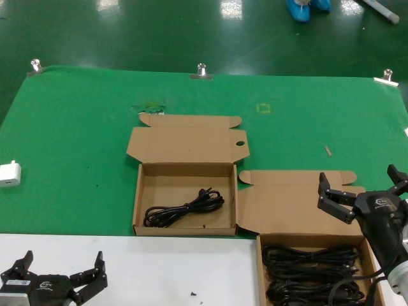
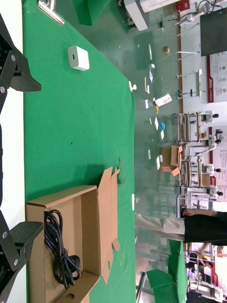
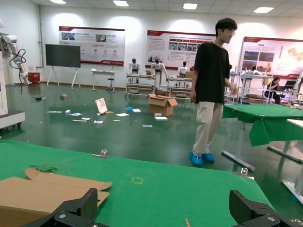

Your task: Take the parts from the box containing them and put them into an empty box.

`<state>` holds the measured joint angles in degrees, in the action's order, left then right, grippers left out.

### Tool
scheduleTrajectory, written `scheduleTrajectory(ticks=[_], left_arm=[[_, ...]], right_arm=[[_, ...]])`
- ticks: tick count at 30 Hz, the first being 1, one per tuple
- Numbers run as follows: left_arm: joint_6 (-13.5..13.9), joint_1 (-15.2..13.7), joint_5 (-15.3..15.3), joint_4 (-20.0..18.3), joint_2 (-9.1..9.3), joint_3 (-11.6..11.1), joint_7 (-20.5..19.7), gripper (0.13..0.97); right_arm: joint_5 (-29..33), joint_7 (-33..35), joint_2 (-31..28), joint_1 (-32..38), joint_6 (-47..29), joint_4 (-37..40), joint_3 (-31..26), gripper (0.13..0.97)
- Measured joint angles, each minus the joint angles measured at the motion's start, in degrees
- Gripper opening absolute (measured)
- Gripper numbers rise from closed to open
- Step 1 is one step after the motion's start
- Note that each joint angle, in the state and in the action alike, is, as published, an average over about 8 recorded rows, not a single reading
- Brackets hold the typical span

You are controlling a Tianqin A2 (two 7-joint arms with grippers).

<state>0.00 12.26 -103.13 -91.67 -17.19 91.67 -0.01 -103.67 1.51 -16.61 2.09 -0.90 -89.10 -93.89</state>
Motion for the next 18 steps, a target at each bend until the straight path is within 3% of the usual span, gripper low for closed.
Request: scheduleTrajectory(ticks=[18], left_arm=[[0.0, 0.0, 0.0, 0.0, 0.0, 0.0, 0.0, 0.966]], right_arm=[[0.0, 0.0, 0.0, 0.0, 0.0, 0.0, 0.0, 0.966]])
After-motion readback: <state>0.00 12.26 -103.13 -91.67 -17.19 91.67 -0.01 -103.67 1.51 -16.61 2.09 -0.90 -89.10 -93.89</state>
